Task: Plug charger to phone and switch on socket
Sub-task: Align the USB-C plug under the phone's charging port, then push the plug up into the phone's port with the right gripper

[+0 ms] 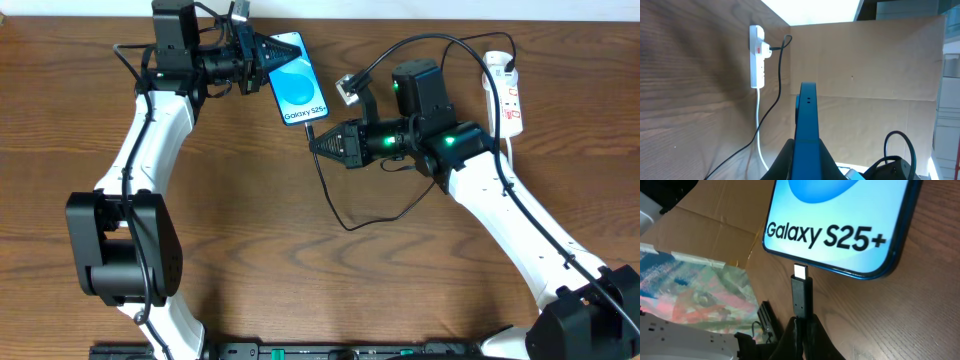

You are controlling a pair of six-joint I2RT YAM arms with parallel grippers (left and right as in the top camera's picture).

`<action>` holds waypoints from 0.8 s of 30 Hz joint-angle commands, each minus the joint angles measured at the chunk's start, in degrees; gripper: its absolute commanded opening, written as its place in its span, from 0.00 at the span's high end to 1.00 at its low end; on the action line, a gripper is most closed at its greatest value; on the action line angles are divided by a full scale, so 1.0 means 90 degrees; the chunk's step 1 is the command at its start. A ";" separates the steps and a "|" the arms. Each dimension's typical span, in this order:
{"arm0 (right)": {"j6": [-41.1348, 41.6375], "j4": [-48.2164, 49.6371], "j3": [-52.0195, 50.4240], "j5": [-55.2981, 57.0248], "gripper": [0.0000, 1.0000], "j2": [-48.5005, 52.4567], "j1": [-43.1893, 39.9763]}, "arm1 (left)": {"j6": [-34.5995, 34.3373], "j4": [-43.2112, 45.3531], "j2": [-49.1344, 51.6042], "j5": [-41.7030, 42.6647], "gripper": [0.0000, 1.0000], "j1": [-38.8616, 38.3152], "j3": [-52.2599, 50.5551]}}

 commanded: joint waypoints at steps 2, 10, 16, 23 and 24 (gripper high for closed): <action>0.0061 0.0012 0.0034 0.0032 0.99 0.0044 0.0058 | 0.0083 0.0044 0.0000 0.0245 0.93 0.0051 0.0233; 0.0126 -0.0002 0.0032 0.0029 0.99 0.0194 0.0131 | 0.0085 0.0041 0.0000 0.0277 0.93 0.0051 0.0236; 0.0126 0.0053 0.0032 0.0029 0.99 0.0194 0.0182 | 0.0226 0.0039 0.0000 0.0272 0.93 0.0051 0.0233; 0.0124 -0.0044 0.0032 0.0024 0.99 0.0194 0.0182 | 0.0287 0.0019 0.0002 0.0267 0.93 0.0051 0.0233; 0.0124 -0.0063 0.0032 0.0024 0.99 0.0194 0.0182 | 0.0330 0.0019 0.0002 0.0267 0.93 0.0051 0.0233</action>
